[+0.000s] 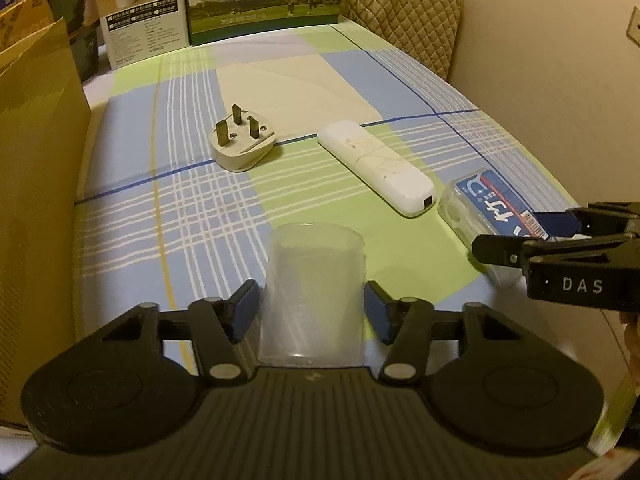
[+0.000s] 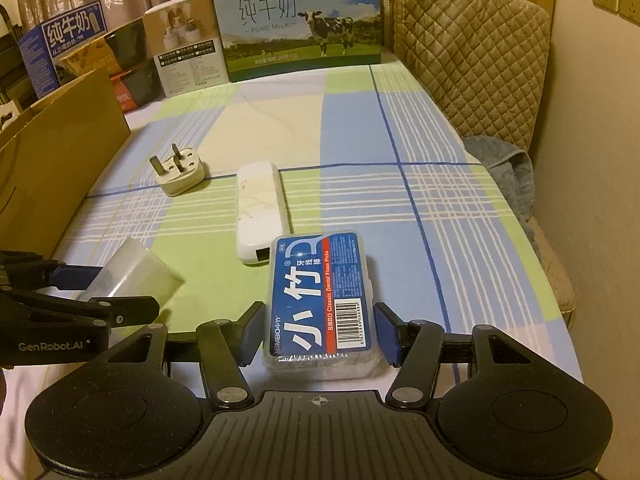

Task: Organize rigid objects
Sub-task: 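Carry the clear cup and blue floss box to the cardboard box with both tools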

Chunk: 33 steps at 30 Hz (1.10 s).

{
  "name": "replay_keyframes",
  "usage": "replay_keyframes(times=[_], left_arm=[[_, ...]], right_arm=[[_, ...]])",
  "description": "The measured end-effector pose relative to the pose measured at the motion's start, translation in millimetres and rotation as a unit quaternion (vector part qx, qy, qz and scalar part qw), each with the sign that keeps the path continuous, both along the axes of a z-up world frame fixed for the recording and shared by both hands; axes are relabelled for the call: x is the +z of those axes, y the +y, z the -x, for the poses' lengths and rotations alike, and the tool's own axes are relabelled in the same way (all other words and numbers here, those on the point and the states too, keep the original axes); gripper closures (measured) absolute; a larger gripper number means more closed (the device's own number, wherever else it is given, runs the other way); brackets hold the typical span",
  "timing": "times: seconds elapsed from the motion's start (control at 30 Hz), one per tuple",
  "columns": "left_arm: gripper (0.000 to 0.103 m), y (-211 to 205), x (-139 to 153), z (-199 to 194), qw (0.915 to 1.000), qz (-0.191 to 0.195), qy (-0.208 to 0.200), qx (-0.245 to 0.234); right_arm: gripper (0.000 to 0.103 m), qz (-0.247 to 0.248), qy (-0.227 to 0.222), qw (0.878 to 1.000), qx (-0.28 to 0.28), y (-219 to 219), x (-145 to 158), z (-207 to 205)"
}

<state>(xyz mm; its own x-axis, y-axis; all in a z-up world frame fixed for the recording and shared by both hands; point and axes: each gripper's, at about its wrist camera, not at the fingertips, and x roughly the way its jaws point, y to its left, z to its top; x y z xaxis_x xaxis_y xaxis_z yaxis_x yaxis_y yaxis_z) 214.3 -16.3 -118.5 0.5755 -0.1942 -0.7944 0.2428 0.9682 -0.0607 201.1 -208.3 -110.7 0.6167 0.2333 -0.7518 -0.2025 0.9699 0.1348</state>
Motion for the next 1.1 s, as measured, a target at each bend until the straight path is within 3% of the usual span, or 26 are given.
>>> replay_keyframes(times=[0.2, 0.57, 0.83, 1.1], left_arm=[[0.056, 1.5, -0.1, 1.0, 1.0000, -0.001, -0.001, -0.005], [0.057, 2.6, 2.5, 11.0, 0.9996, 0.001, 0.005, 0.028], [0.057, 1.1, 30.6, 42.9, 0.9994, 0.002, -0.008, 0.034], [0.057, 7.4, 65.3, 91.8, 0.9984, 0.019, -0.021, 0.048]], right_arm=[[0.048, 0.006, -0.001, 1.000, 0.003, 2.0, -0.4, -2.9], [0.049, 0.046, -0.013, 0.999, 0.013, 13.5, -7.0, -1.8], [0.050, 0.020, -0.016, 1.000, 0.002, 12.3, 5.1, 29.4], [0.050, -0.028, -0.016, 0.999, -0.019, 4.6, 43.9, 83.9]])
